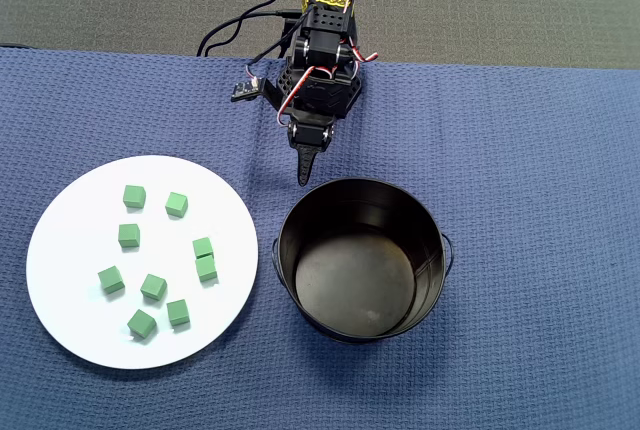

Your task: Pick up the green cubes from the white plate and place them in the black recipient

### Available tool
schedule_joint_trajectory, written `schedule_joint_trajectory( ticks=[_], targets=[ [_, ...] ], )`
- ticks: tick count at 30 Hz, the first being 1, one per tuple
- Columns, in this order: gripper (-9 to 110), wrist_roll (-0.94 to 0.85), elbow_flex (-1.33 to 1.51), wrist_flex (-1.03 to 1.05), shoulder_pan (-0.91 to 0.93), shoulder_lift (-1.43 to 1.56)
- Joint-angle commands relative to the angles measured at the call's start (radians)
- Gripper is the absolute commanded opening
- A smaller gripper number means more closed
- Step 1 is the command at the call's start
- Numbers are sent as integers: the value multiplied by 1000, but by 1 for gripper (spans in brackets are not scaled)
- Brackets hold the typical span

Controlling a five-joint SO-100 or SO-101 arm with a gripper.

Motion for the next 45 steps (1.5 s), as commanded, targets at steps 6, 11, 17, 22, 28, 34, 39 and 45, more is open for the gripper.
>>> schedule_joint_trajectory(
  ticks=[6, 11, 17, 22, 28, 34, 39, 45],
  targets=[
    [0, -5, 48, -124, 0, 138],
    [0, -11, 48, -124, 2, 138],
    [0, -15, 48, -124, 0, 138],
    [0, -11, 44, -123, -2, 138],
    [0, -9, 40, -117, 3, 138],
    [0, 5, -41, -140, -23, -37],
    [0, 17, -255, -158, 43, -264],
    [5, -31, -476, -149, 215, -413]
  ],
)
